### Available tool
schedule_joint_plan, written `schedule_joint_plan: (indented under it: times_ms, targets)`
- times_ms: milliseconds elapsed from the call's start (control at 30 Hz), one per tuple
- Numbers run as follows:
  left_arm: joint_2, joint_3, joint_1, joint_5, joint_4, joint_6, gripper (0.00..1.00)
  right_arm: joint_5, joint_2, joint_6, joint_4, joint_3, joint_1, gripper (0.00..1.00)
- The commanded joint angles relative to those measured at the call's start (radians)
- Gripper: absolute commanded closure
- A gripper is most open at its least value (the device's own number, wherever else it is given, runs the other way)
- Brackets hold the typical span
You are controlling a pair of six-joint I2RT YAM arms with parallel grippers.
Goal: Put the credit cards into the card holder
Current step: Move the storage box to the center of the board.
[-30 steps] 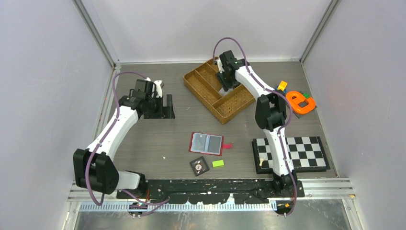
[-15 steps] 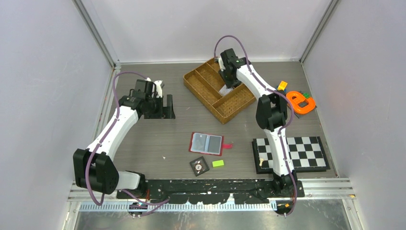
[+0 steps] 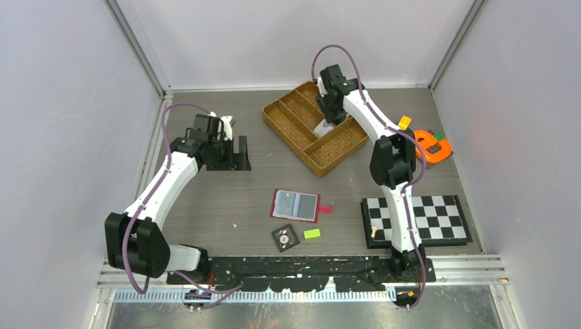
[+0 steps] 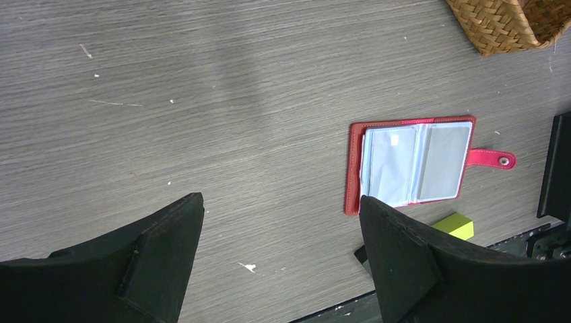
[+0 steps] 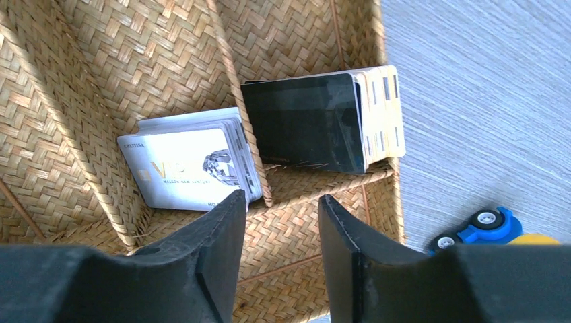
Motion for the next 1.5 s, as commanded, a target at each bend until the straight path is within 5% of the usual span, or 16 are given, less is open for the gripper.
schedule_joint_plan:
  times_ms: [0, 100, 233, 567, 1000, 1267, 1467]
  targets:
    - [-0.018, -0.005, 0.008, 0.013, 0.014, 0.012, 0.12, 0.037, -0.072, -0.012, 0.027, 0.03, -0.017, 0.45]
    - [-0.015, -0.006, 0.009, 0.011, 0.013, 0.012, 0.12, 0.023, -0.044, -0.021, 0.027, 0.062, -0.044, 0.28]
    - [-0.008, -0.006, 0.009, 0.012, 0.014, 0.012, 0.12, -0.027, 0.0, -0.044, 0.026, 0.105, -0.086, 0.2]
    - [0.007, -0.004, 0.009, 0.007, 0.01, 0.013, 0.12, -0.273, 0.094, -0.003, 0.014, 0.163, -0.189, 0.19]
    - [0.008, -0.005, 0.011, 0.018, 0.009, 0.012, 0.13, -0.515, -0.041, 0.214, 0.146, -0.113, -0.206, 0.25]
    - [0.011, -0.007, 0.012, 0.031, 0.014, 0.008, 0.13, -0.469, -0.226, 0.388, 0.254, -0.372, -0.148, 0.3]
    - [0.012, -0.007, 0.012, 0.042, 0.013, 0.005, 0.14, -0.322, -0.242, 0.437, 0.252, -0.367, -0.112, 0.27]
